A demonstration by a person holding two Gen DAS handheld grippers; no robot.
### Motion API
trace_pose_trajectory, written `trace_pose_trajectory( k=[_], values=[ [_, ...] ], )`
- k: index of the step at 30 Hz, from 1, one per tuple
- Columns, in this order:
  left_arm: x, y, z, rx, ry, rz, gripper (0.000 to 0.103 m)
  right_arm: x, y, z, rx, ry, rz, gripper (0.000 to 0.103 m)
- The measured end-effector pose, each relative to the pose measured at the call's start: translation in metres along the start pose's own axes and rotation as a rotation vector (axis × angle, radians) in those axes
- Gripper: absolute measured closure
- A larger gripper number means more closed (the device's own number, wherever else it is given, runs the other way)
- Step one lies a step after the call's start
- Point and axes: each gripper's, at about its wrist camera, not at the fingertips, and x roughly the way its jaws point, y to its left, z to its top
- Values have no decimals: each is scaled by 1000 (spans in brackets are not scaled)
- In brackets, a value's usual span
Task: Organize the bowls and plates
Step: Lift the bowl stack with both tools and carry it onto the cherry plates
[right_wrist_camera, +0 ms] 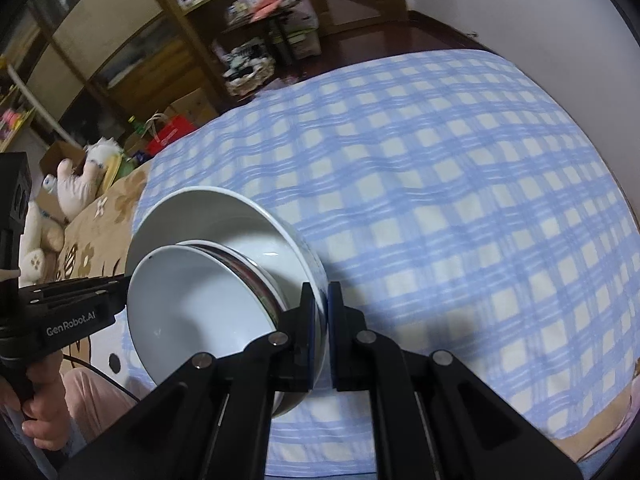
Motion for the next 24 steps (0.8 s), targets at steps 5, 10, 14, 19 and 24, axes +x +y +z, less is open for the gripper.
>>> trace_pose_trajectory(
  k=[5, 10, 14, 19, 24],
  values=[
    [3, 38, -13, -66, 18, 20, 95, 16, 33, -2, -46, 23, 30, 95],
    [15, 63, -29, -105, 48, 45, 95, 36, 61, -12, -86, 56, 37, 95],
    [29, 80, -35, -140, 71, 38, 95, 53, 76, -19, -109, 86, 31, 94],
    [37, 90, -32, -170, 70, 11, 97, 64, 84, -14, -125, 96, 20, 94],
    [51, 97, -29, -196, 89, -13, 99, 74, 86, -8, -130, 103, 16, 94]
  ],
)
